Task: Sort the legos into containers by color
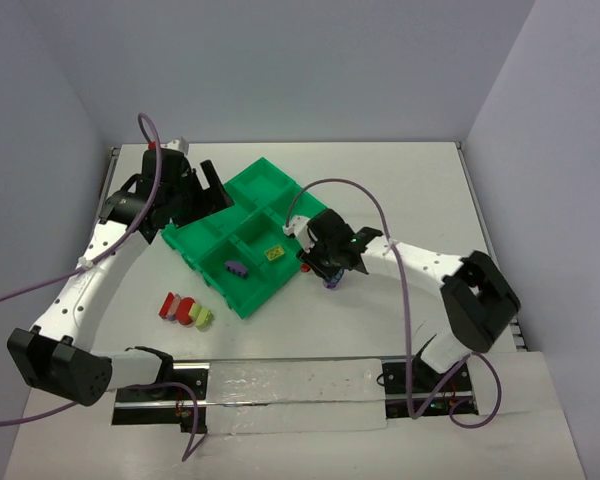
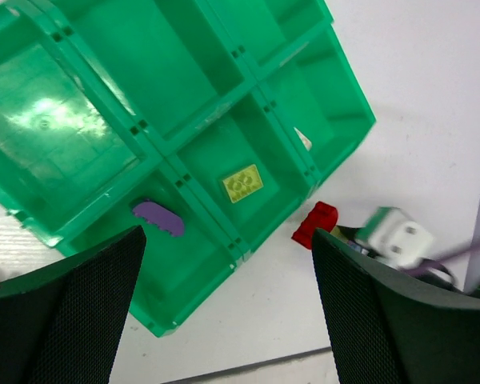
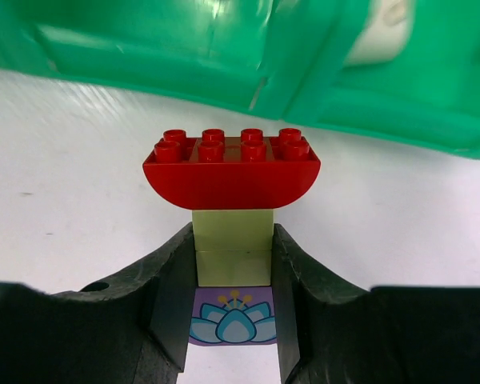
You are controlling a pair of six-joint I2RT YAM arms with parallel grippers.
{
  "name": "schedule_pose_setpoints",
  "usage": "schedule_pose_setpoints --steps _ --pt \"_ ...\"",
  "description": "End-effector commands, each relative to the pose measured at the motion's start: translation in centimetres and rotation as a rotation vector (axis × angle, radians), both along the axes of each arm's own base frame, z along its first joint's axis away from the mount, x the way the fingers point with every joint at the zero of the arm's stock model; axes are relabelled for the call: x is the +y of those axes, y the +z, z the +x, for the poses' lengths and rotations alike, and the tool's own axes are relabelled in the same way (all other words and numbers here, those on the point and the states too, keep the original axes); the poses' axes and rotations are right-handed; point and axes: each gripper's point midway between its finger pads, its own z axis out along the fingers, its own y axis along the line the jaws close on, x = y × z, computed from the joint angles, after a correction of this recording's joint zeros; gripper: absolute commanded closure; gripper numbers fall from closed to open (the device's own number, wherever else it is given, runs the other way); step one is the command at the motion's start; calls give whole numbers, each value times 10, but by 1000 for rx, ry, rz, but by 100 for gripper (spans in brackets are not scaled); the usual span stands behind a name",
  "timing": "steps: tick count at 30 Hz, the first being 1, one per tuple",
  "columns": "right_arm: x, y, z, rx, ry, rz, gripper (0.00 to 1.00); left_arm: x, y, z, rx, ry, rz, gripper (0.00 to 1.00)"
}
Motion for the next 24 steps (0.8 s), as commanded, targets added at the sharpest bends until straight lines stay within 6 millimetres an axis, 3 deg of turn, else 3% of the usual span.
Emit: schedule_pose_setpoints --steps 1,3,9,13,18,24 --pt "7 74 8 -156 -21 155 84 -29 -5 -2 9 -145 -100 8" --pt "7 87 4 -171 -15 185 91 -44 -8 -6 18 -211 -159 8" --pt "12 108 -1 -192 -12 260 92 -79 -24 -22 86 -355 -298 5" --pt "16 120 -1 -215 -18 305 92 -109 -9 -33 56 -479 -475 1" --pt "25 134 0 -235 -1 358 96 -140 -22 -41 103 -579 -487 1" --pt "28 139 -4 -242 8 367 100 -158 -43 -49 157 -620 -521 7"
